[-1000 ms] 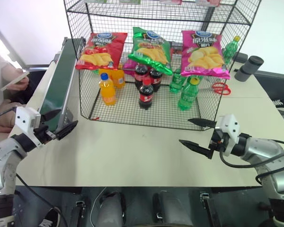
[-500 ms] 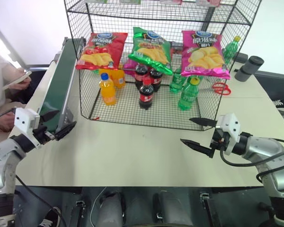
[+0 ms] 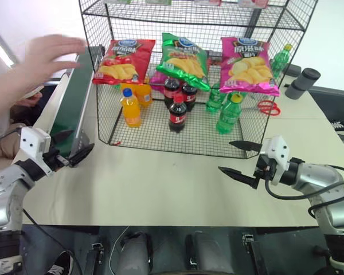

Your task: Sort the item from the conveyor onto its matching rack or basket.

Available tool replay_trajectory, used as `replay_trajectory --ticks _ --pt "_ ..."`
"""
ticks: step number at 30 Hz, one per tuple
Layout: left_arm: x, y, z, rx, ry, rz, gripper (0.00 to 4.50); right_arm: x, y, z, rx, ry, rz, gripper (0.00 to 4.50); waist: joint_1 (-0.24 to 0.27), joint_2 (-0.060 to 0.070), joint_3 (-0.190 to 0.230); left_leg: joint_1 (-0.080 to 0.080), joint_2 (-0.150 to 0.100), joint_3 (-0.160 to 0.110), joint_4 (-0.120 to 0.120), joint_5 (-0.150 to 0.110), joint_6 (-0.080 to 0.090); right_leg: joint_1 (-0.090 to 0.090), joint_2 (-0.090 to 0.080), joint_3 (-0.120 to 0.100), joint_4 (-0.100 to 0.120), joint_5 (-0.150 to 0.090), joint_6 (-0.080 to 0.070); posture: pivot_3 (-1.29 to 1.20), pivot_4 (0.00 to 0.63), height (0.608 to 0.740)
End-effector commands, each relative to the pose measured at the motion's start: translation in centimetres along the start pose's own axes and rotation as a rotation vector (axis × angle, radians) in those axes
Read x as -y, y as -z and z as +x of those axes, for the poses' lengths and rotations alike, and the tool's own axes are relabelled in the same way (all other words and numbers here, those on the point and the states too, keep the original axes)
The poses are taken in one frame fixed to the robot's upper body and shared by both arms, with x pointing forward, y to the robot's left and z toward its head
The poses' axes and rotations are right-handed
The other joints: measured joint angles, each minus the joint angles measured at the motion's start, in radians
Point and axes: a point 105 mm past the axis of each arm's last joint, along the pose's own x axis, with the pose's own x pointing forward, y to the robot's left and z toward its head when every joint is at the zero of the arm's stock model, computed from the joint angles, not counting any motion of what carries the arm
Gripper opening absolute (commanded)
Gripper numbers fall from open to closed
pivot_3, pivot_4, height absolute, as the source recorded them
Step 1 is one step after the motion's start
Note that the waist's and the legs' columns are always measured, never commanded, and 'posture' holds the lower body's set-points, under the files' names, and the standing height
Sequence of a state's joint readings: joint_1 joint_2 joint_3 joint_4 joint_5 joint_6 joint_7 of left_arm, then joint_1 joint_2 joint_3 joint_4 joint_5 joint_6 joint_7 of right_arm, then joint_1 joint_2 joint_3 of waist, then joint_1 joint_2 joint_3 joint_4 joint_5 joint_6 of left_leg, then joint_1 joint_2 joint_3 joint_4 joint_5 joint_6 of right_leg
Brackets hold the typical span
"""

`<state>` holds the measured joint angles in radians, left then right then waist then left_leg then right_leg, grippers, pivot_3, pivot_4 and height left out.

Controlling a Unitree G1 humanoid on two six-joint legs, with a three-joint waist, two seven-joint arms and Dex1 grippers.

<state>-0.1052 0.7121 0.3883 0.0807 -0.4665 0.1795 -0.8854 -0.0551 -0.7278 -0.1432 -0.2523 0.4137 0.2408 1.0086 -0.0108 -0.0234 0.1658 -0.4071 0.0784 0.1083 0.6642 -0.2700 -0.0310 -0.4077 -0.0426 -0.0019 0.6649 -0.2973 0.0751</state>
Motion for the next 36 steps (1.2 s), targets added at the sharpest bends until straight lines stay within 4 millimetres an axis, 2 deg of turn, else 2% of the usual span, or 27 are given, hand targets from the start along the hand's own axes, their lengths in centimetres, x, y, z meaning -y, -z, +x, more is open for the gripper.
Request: replay_trajectory --ticks 1,7,17,36 --pt "0.1 -0.9 0.5 0.033 0.011 0.030 4.50 0.1 -0.9 -0.5 0.017 0.011 -0.048 4.48 -0.001 0.000 0.000 0.000 0.000 0.000 0.000 0.000 0.000 0.000 0.000 0.000 0.000 0.000 0.000 0.00 0.150 0.740" --pt "0.7 -1.0 1.5 0.039 0.042 0.030 4.50 0.1 -0.8 -1.0 0.015 0.032 -0.049 4.48 -0.001 0.000 0.000 0.000 0.000 0.000 0.000 0.000 0.000 0.000 0.000 0.000 0.000 0.000 0.000 0.00 0.150 0.740" --pt "0.5 -0.9 2.7 0.044 0.074 0.028 4.50 -0.5 -1.0 -1.2 0.014 0.052 -0.057 4.48 -0.001 0.000 0.000 0.000 0.000 0.002 0.001 0.000 0.000 0.000 0.000 0.000 0.000 0.000 0.000 0.00 0.150 0.740" --pt "1.7 -0.3 3.9 0.045 0.119 0.004 4.50 -0.6 -1.4 -0.9 0.012 0.045 -0.062 4.48 0.000 0.000 0.000 0.000 0.000 0.001 0.001 0.000 0.000 0.001 0.001 0.000 0.001 0.000 0.000 0.00 0.150 0.740"
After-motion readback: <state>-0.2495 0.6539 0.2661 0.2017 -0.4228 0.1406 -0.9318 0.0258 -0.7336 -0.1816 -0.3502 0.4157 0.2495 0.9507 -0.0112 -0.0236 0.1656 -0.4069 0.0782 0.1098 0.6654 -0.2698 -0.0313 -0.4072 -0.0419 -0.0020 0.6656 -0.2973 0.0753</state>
